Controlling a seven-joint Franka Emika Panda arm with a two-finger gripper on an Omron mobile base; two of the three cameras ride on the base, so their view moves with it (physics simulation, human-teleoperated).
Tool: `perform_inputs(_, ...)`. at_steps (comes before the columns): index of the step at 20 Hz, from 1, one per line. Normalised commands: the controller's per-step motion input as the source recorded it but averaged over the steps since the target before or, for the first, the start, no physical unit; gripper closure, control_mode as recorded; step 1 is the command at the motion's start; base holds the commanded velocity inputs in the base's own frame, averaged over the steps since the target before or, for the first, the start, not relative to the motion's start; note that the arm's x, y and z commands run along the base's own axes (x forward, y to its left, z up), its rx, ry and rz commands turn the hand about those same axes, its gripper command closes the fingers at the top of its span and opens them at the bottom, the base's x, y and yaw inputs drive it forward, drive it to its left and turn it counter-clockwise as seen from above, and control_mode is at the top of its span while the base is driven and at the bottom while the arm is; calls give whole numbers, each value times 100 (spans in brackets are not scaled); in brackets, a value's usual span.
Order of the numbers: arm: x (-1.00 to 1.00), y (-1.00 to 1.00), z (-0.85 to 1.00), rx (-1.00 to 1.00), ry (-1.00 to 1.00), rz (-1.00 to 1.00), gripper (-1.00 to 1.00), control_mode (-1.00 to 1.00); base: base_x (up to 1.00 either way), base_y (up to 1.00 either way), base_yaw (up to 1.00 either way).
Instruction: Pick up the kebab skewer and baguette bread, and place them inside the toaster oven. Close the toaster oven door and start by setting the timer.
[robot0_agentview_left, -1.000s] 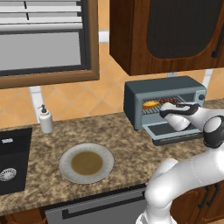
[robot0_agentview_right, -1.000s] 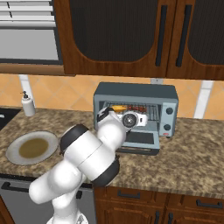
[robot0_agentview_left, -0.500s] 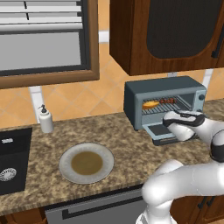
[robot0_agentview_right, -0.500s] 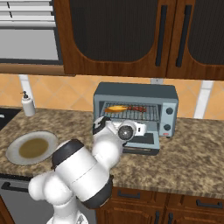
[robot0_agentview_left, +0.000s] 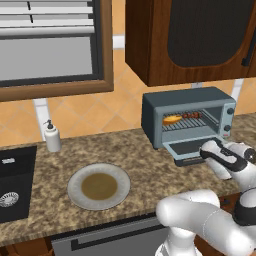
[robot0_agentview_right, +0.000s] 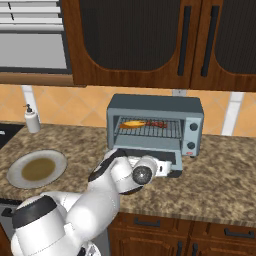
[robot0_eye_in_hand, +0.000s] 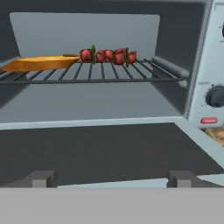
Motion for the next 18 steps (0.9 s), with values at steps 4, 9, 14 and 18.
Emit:
perform_inputs(4, -57, -73, 5, 0, 3, 6, -100, -100, 0, 0, 0)
perform_inputs(9, -18, -31, -12, 0, 2, 8, -100, -100, 0, 0, 0)
perform_inputs(14, -9, -8, -38, 0, 0, 6, -100, -100, 0, 0, 0)
perform_inputs(18, -3, -3, -27, 0, 0, 5, -100, -100, 0, 0, 0)
